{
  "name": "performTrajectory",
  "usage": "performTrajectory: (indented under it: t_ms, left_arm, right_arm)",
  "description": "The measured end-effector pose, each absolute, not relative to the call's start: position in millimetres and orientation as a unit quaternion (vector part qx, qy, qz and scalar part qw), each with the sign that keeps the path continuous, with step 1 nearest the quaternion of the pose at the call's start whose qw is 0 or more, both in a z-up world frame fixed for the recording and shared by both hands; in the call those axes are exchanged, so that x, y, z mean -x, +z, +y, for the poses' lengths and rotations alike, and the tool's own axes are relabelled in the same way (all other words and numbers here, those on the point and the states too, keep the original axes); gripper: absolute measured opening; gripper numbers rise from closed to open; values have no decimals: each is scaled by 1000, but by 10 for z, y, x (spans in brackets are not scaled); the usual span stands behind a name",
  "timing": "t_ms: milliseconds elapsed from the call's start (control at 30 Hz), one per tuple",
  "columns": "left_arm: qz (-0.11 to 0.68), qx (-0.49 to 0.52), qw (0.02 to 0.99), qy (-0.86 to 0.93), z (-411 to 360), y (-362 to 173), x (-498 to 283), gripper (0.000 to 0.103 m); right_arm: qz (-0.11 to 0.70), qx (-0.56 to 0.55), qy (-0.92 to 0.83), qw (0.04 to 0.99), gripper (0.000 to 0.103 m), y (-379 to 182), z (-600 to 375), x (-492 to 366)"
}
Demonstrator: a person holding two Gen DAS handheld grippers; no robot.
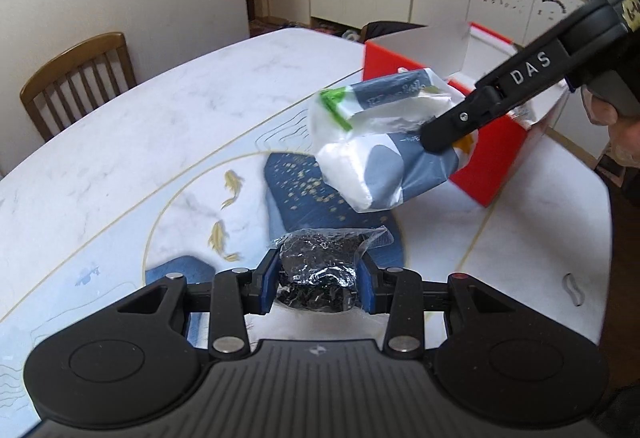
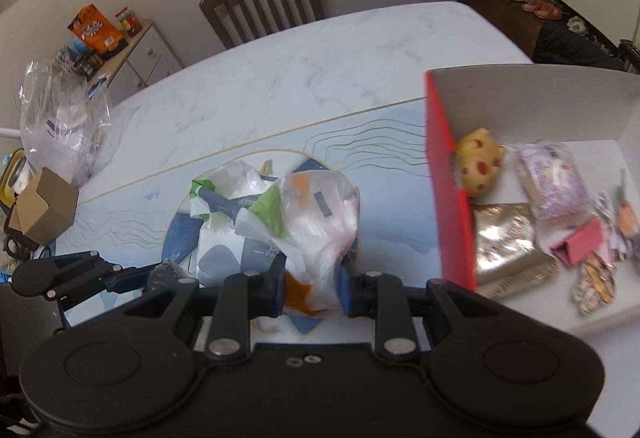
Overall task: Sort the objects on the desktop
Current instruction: 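Carry the black-item bag and tissue pack with both tools over the shoebox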
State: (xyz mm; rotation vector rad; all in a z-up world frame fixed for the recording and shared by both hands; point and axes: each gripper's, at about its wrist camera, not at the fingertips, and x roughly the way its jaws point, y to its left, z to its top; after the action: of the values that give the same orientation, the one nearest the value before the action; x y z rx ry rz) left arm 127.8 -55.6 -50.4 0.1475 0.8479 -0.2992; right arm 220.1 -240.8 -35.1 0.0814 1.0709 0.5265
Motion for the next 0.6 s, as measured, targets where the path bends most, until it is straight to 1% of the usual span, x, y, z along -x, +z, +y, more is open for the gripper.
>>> performTrajectory:
  t_ms: [267, 600]
  left_arm:
    - [388, -79, 902, -171, -802, -232, -1226, 38]
    - [362, -92, 907, -193, -1214, -34, -1308, 38]
  right_arm:
    - [483, -50, 233, 842, 25, -121, -2754, -1976]
    - [468, -73, 195, 859, 25, -47, -3302, -1870]
